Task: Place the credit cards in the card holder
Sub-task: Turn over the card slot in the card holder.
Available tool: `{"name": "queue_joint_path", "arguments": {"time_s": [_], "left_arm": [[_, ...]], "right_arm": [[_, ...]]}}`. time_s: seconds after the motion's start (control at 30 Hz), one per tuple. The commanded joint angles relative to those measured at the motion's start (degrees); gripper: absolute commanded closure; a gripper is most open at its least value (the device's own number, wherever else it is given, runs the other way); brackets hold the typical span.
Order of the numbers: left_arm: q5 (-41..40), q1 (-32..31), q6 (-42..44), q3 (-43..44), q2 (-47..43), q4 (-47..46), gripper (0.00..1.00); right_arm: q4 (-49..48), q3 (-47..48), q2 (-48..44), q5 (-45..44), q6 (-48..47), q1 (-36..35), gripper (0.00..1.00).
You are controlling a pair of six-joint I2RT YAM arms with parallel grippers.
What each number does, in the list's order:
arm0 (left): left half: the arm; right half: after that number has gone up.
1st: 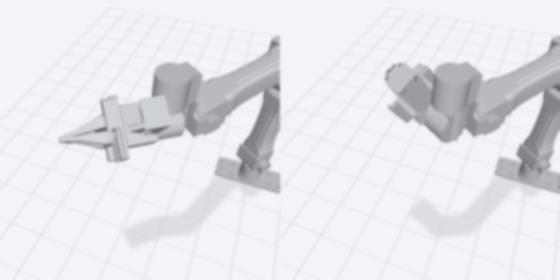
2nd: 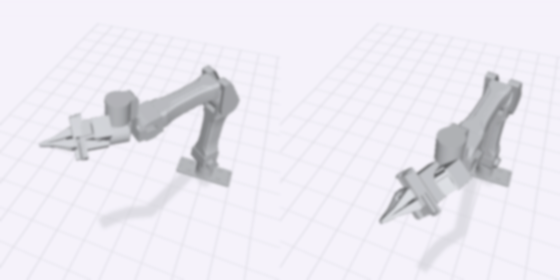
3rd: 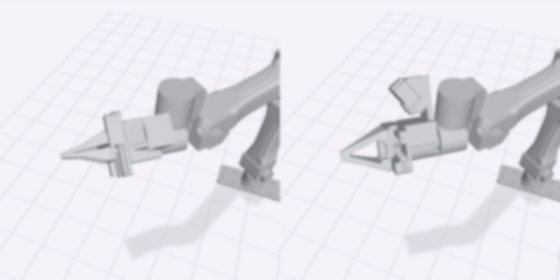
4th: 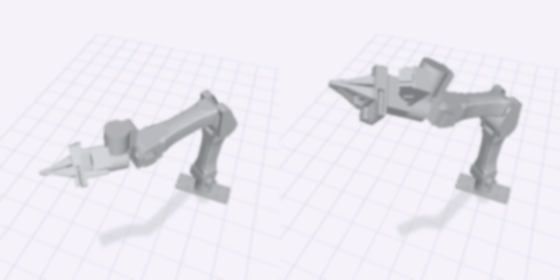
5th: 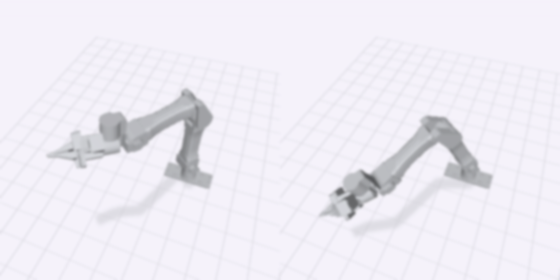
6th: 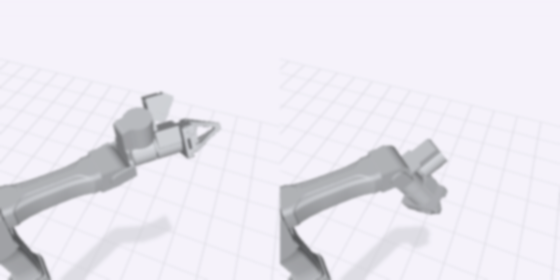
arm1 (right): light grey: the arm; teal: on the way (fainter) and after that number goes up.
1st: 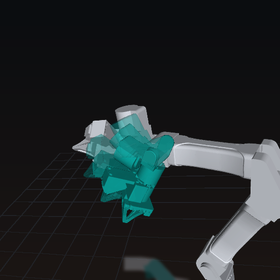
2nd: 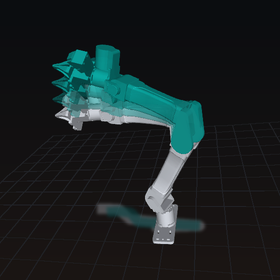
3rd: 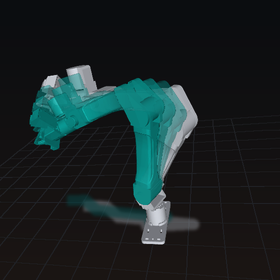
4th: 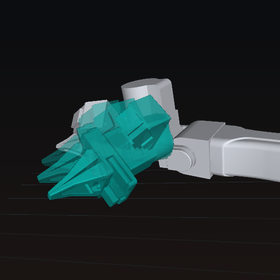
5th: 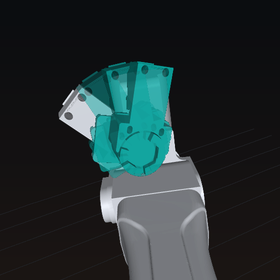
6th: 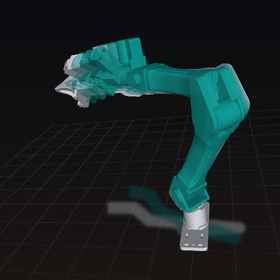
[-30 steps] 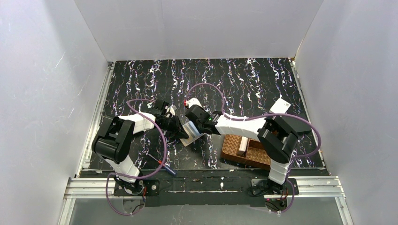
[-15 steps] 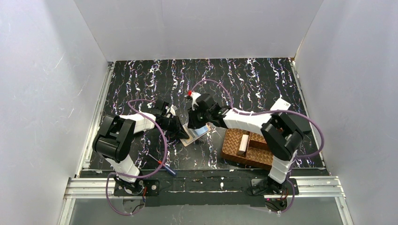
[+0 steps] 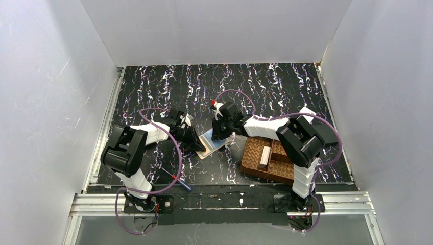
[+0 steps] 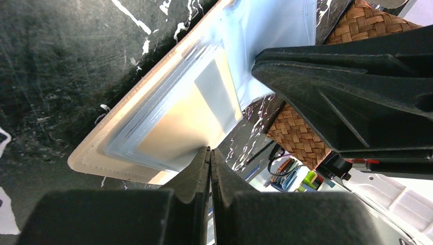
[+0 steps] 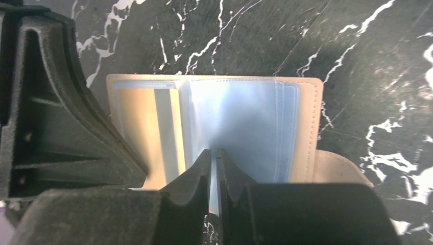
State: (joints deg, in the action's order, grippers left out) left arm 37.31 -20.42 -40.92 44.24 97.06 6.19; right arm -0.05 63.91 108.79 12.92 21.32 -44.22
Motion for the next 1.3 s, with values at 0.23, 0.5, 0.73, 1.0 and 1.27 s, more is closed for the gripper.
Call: {"name": "queue_joint_path", "arguments": {"time_s": [0.23,0.5,0.73,1.0,1.27], "left_arm": [[-10.36,0.90,4.78,-2.21,0.30,8.93,1.00],[-8.26,0.89,6.95,2.87,-2.78,13.72,0.98],[-3.87,0.89,6.30,5.76,-5.84,14.27,0.91],[3.22,0.29,2.74,6.58,-8.10,8.77,0.84],[5.76,-2.93,-2.49,10.21,-1.73,2.09,0.83]], "right_arm": [[15.14,0.35,-0.67,-26.89,-6.87,0.51,0.81],[15.76,2.35,-4.87,-19.90,-7.96,0.20,0.67],[12.39,4.33,-9.30,-2.71,-4.06,0.10,0.44],[16.07,3.89,-15.54,-14.34,-3.40,0.34,0.41],[17.97,1.58,-13.75,-21.82,-5.19,0.55,0.57]]}}
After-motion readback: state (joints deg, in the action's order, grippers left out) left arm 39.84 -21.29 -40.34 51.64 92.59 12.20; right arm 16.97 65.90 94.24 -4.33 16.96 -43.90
